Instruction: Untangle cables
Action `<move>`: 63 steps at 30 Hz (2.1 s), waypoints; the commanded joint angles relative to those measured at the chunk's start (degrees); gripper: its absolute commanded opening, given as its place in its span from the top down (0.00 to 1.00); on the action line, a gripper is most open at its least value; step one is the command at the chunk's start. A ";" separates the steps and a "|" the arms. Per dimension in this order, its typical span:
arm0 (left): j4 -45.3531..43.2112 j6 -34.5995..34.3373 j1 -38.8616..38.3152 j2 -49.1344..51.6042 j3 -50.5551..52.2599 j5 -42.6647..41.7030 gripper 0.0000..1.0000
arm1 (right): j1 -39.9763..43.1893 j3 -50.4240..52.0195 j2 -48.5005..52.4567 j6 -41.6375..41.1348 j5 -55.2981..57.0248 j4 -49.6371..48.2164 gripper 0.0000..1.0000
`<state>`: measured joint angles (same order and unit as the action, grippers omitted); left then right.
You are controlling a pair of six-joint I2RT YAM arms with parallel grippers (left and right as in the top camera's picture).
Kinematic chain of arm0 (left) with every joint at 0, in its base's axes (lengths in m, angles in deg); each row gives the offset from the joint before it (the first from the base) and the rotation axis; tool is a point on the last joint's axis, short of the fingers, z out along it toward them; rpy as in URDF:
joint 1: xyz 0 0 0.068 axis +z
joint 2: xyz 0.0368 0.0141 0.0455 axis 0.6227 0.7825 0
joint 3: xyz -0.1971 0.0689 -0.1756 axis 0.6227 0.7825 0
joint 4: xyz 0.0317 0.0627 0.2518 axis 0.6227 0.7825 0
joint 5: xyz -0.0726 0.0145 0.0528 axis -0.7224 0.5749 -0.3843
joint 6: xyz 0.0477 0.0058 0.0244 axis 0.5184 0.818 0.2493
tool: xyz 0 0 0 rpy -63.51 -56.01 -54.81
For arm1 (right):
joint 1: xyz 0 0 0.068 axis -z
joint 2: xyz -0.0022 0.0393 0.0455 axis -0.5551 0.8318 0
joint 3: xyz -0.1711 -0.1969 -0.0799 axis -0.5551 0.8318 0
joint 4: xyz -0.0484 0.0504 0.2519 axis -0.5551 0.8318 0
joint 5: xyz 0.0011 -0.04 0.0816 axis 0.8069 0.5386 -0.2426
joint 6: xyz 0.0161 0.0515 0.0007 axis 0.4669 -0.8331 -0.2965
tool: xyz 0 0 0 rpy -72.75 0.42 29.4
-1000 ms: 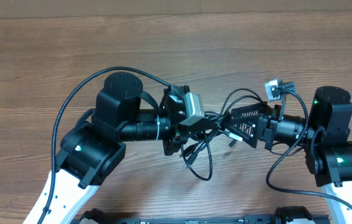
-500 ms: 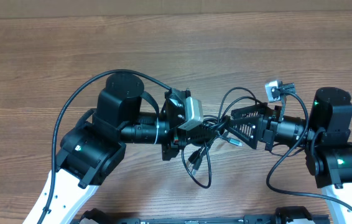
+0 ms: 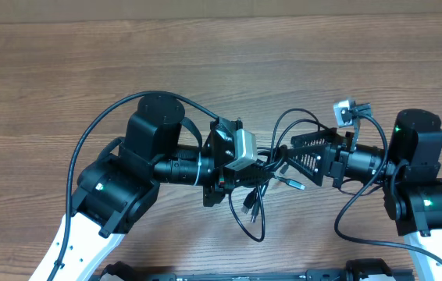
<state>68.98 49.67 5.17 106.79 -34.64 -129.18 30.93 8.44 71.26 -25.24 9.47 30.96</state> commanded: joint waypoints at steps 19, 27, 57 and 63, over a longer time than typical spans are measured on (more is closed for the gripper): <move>-8.70 -6.03 -2.49 4.96 -0.87 -3.93 0.96 | 0.28 -0.66 0.31 -1.18 0.57 -1.20 0.32; -7.85 -6.03 -6.08 4.96 -0.87 -5.20 0.96 | 0.28 -0.66 0.31 -1.20 1.25 -1.25 0.32; -3.13 -6.01 -7.26 4.92 -0.87 -9.42 0.96 | 0.31 -0.66 0.31 -7.13 24.87 6.88 0.24; -3.13 -6.01 -7.19 4.92 -0.87 -9.77 0.96 | 0.31 -0.66 0.39 -7.30 31.15 9.42 0.24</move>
<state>65.81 44.44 -0.40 113.19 -34.68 -128.22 30.23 8.37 70.21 -30.44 25.31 40.19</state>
